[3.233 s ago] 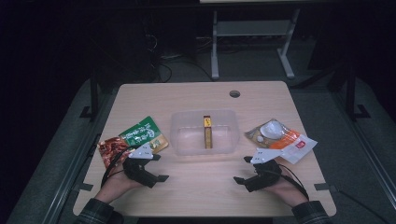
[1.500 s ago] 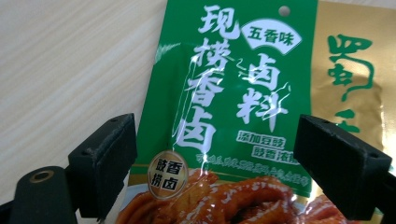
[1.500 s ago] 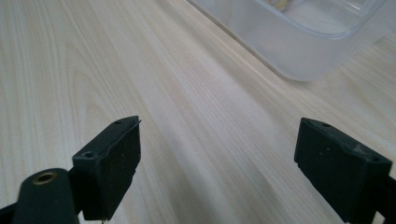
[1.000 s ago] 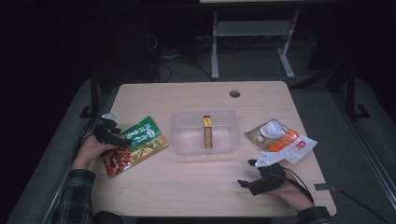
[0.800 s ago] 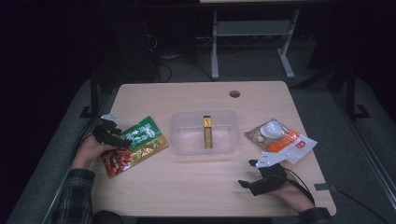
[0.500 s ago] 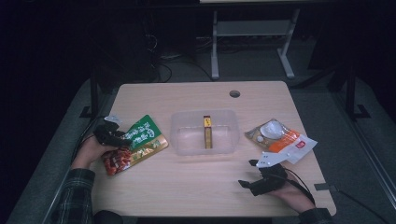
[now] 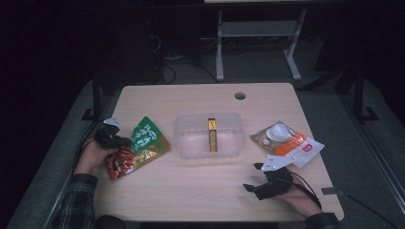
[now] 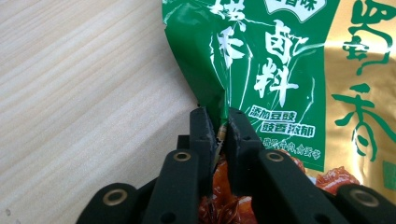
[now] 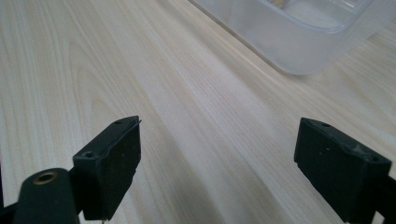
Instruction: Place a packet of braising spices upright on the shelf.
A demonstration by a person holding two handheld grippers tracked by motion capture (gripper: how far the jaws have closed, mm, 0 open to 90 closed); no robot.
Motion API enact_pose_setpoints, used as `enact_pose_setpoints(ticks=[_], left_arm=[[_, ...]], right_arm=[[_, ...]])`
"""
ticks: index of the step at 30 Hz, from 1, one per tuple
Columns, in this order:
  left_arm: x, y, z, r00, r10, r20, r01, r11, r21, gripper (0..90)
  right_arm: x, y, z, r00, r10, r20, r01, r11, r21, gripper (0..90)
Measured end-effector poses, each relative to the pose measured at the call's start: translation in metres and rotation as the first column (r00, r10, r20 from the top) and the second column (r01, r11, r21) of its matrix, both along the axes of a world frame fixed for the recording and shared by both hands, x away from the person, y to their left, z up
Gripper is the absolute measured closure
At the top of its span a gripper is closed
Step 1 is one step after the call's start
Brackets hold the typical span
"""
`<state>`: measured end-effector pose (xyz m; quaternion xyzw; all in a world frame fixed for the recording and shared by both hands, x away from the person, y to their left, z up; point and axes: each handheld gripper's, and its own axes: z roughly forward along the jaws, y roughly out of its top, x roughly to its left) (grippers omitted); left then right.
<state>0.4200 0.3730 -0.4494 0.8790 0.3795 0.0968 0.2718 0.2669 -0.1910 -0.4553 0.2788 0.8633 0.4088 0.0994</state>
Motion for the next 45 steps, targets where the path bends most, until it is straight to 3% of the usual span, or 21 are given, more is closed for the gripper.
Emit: enact_pose_setpoints(ticks=[6,11,21,29,34,41,45], left_arm=[[-0.002,0.008,-0.002,0.9994,0.031,-0.015,-0.032,0.9965,-0.077,88.7],[-0.006,0.018,-0.002,0.9973,0.069,-0.028,-0.072,0.9829,-0.169,89.2],[-0.02,0.024,0.01,0.9951,0.098,-0.01,-0.098,0.9711,-0.218,89.5],[-0.042,0.026,0.025,0.9917,0.128,0.016,-0.119,0.9542,-0.274,89.5],[-0.054,0.025,0.033,0.9901,0.138,0.028,-0.124,0.9488,-0.291,89.5],[-0.072,0.025,0.046,0.9865,0.148,0.071,-0.111,0.9199,-0.376,89.6],[-0.08,0.021,0.051,0.9827,0.152,0.106,-0.099,0.9128,-0.396,89.5]], right_arm=[[0.0,-0.001,0.0,1.0,0.001,0.002,-0.001,1.0,0.002,14.1],[0.0,-0.001,0.001,1.0,-0.004,0.0,0.004,1.0,0.008,14.2],[0.001,-0.002,0.002,0.9999,-0.001,0.011,0.001,1.0,0.009,14.1],[0.002,-0.001,0.003,0.9998,0.005,0.017,-0.005,1.0,0.018,14.1],[0.004,0.002,0.004,0.9996,0.017,0.021,-0.018,1.0,0.02,14.1],[0.008,0.007,0.004,0.9991,0.034,0.024,-0.034,0.999,0.023,14.1],[0.01,0.008,0.005,0.999,0.043,0.015,-0.043,0.999,0.026,14.2]])
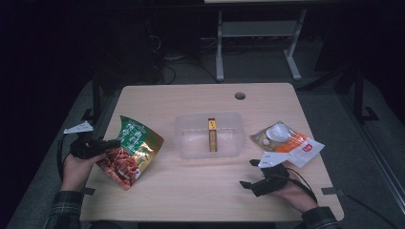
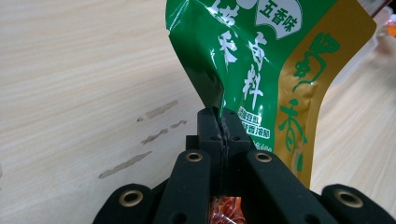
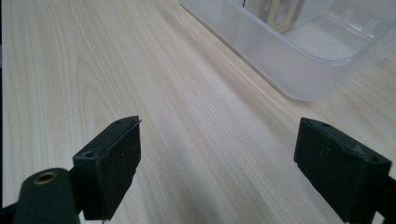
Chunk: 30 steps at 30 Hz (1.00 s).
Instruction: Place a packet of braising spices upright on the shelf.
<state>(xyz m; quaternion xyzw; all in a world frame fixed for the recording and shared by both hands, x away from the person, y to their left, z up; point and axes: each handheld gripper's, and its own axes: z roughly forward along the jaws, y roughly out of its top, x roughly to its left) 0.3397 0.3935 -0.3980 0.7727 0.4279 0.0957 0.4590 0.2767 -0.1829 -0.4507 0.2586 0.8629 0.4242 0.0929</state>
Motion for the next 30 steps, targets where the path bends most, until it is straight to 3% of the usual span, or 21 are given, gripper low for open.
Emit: enact_pose_setpoints(ticks=[14,22,25,30], left_arm=[[-0.018,-0.023,0.015,0.9973,-0.051,0.052,0.054,0.9975,-0.046,89.5],[-0.023,-0.048,0.023,0.9929,-0.083,0.085,0.087,0.9952,-0.044,89.5],[-0.025,-0.059,0.026,0.9907,-0.101,0.091,0.106,0.9934,-0.044,89.5],[-0.026,-0.074,0.028,0.9879,-0.117,0.103,0.124,0.9901,-0.066,89.5]], right_arm=[[0.004,0.009,0.011,0.9999,0.013,-0.009,-0.013,0.999,0.052,18.2],[0.003,0.02,0.015,0.9997,0.025,0.002,-0.025,0.997,0.073,19.0],[0.003,0.024,0.017,0.9995,0.032,-0.006,-0.031,0.994,0.106,18.4],[0.002,0.03,0.02,0.9989,0.045,-0.014,-0.043,0.991,0.125,18.8]])
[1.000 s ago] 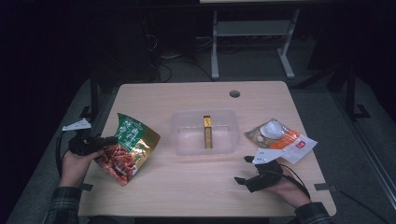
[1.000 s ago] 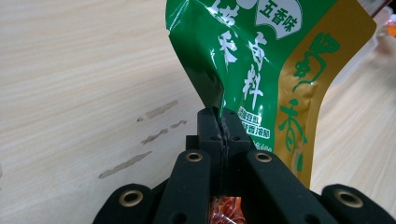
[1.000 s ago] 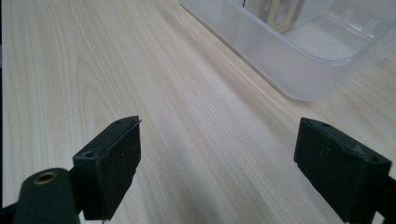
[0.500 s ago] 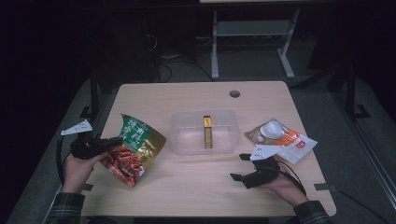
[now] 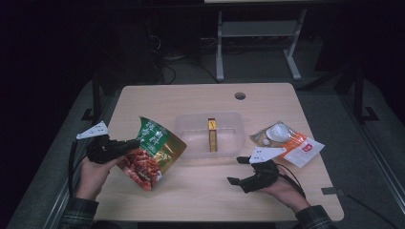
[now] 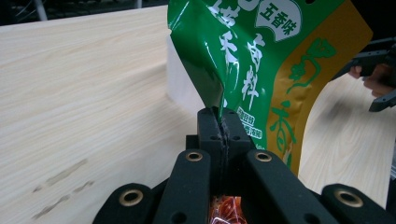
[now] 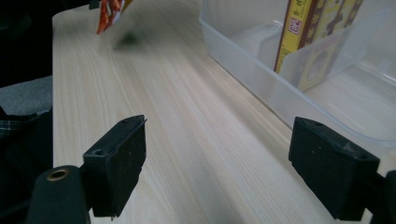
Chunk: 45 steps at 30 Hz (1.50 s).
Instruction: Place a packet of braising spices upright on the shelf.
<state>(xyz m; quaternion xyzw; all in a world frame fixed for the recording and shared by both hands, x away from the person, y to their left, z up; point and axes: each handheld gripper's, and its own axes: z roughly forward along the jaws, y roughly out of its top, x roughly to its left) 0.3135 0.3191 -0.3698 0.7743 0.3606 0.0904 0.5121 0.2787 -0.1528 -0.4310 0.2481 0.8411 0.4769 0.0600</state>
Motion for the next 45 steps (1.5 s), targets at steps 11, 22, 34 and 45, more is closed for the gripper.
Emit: enact_pose_setpoints(ticks=[11,22,34,45], left_arm=[[-0.003,-0.028,-0.001,0.9996,-0.023,0.015,0.024,0.9981,-0.056,89.5],[-0.009,-0.053,-0.003,0.9976,-0.047,0.05,0.05,0.9967,-0.064,89.6],[-0.015,-0.072,-0.009,0.9973,-0.044,0.058,0.047,0.9975,-0.053,89.6],[-0.014,-0.078,-0.014,0.9966,-0.07,0.042,0.072,0.9963,-0.046,89.5]], right_arm=[[0.002,0.022,0.004,0.9996,0.026,0.008,-0.026,0.999,0.037,23.4],[0.01,0.046,0.014,0.9978,0.064,0.018,-0.066,0.994,0.093,28.6],[0.022,0.073,0.024,0.9974,0.066,0.028,-0.069,0.985,0.157,40.4],[0.031,0.082,0.023,0.9972,0.073,0.016,-0.075,0.979,0.191,71.8]])
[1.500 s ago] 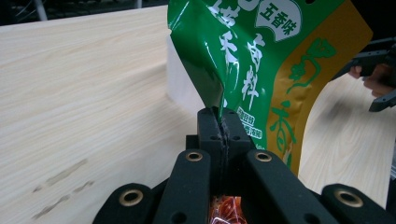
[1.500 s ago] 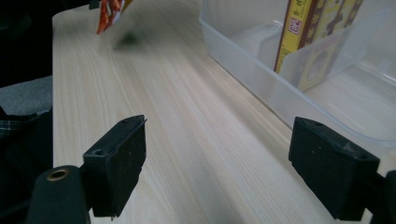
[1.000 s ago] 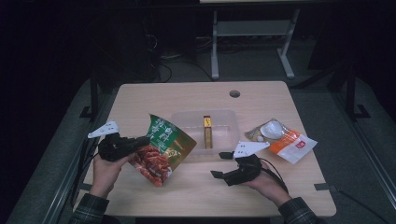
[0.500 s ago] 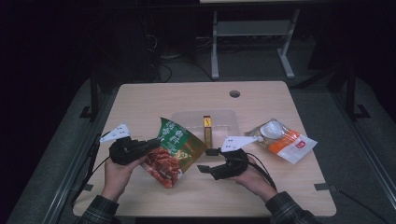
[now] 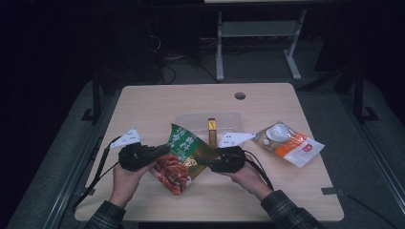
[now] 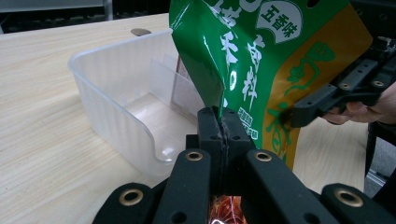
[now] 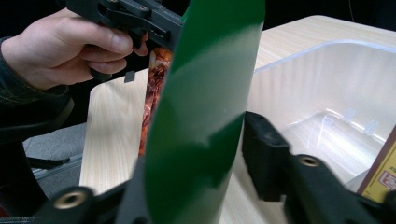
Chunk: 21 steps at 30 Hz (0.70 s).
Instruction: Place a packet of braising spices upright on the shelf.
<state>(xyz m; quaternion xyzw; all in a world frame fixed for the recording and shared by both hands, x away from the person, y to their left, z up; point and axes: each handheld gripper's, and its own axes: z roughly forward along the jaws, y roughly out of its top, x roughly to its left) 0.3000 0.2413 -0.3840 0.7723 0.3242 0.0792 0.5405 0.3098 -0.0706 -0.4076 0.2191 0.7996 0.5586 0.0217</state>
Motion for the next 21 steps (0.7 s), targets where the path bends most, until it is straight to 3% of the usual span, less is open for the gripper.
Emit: enact_pose_setpoints(ticks=[3,7,16,21], left_arm=[[0.0,0.0,-0.001,1.0,-0.003,0.001,0.003,1.0,0.003,89.3],[-0.001,-0.002,-0.002,0.9998,-0.008,0.02,0.008,0.9999,0.01,87.0],[-0.001,0.0,-0.002,0.9988,-0.04,0.03,0.038,0.9971,0.067,70.1],[-0.002,0.009,-0.001,0.9993,-0.029,0.023,0.027,0.9967,0.076,56.4]], right_arm=[[0.002,-0.001,0.0,0.9999,0.003,-0.011,-0.003,1.0,0.002,82.0],[0.005,-0.004,0.001,0.9995,0.011,-0.031,-0.011,1.0,0.014,88.4],[0.005,-0.01,0.009,0.9981,0.059,-0.018,-0.058,0.998,0.016,89.6],[0.001,-0.01,0.015,0.9953,0.096,0.014,-0.096,0.995,0.006,89.7]])
